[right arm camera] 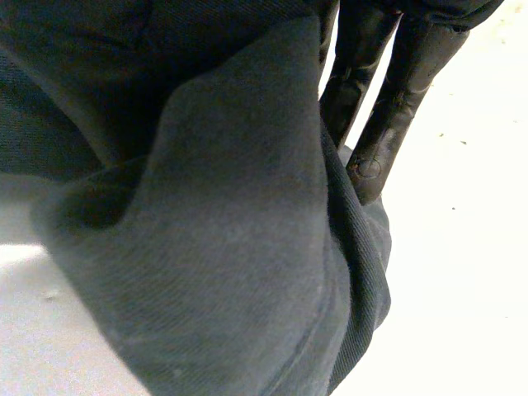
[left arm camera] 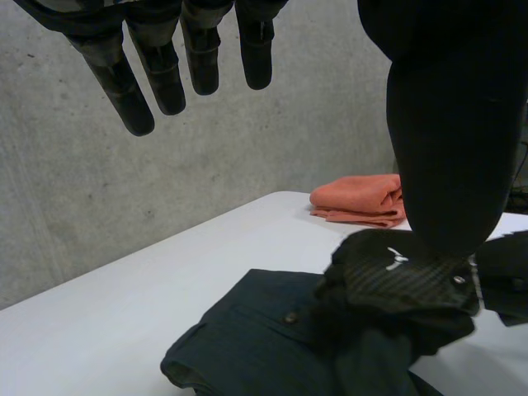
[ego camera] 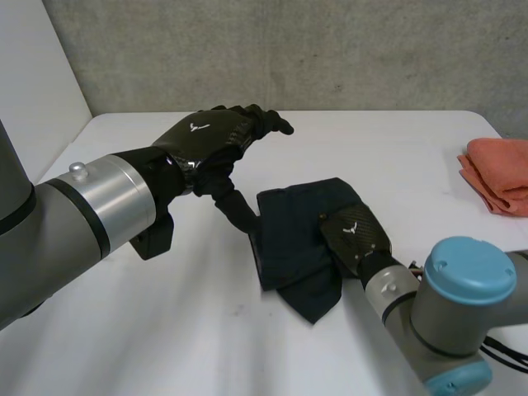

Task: Fold the laundry.

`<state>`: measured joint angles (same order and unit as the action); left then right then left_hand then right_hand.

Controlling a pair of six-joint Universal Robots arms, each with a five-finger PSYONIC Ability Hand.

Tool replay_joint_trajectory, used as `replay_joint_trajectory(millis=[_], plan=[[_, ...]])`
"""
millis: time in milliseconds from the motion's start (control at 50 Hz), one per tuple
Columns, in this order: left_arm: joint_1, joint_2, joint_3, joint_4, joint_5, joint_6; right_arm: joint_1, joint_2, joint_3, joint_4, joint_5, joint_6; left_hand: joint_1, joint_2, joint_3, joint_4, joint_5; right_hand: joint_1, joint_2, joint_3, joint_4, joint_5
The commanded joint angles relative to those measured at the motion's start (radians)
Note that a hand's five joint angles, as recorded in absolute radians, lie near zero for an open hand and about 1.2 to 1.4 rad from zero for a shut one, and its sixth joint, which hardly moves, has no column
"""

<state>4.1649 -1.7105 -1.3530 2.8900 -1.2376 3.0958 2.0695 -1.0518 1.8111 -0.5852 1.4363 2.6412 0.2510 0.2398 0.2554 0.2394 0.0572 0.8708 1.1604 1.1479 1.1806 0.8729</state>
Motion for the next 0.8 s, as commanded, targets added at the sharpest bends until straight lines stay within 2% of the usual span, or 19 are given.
replay_joint_trajectory(millis=[20, 200, 320, 400, 580, 700, 800], plan=[[-0.006, 0.000, 0.000, 0.000, 0.000, 0.001, -0.047, 0.027, -0.104, 0.074, 0.001, -0.003, -0.014, -0.003, -0.018, -0.002, 0.005, 0.525, 0.236, 0.248, 0.216, 0.349], [-0.006, -0.003, 0.000, 0.002, 0.001, 0.003, -0.233, 0.038, -0.188, 0.136, -0.017, -0.044, -0.014, -0.003, -0.018, -0.002, 0.005, 0.525, 0.236, 0.248, 0.216, 0.349], [-0.006, -0.017, 0.000, 0.000, 0.001, 0.003, -0.336, 0.105, -0.289, 0.150, -0.039, -0.104, -0.014, -0.003, -0.018, -0.002, 0.005, 0.525, 0.236, 0.248, 0.216, 0.349], [-0.006, -0.021, 0.000, 0.002, 0.001, 0.003, -0.400, 0.165, -0.389, 0.163, -0.083, -0.107, -0.014, -0.003, -0.018, -0.002, 0.005, 0.525, 0.236, 0.248, 0.216, 0.349], [-0.008, -0.034, 0.000, 0.002, 0.001, 0.001, -0.457, 0.263, -0.608, 0.202, -0.206, -0.095, -0.011, 0.000, -0.015, 0.001, 0.008, 0.525, 0.236, 0.248, 0.216, 0.349], [-0.009, -0.047, 0.000, 0.002, 0.001, 0.003, -0.494, 0.296, -0.829, 0.205, -0.221, -0.034, -0.011, 0.000, -0.015, 0.001, 0.008, 0.525, 0.236, 0.248, 0.216, 0.349], [-0.011, -0.057, 0.000, 0.002, 0.000, 0.003, -0.537, 0.340, -1.060, 0.248, -0.226, 0.092, -0.011, 0.000, -0.015, 0.001, 0.008, 0.525, 0.236, 0.248, 0.216, 0.349]])
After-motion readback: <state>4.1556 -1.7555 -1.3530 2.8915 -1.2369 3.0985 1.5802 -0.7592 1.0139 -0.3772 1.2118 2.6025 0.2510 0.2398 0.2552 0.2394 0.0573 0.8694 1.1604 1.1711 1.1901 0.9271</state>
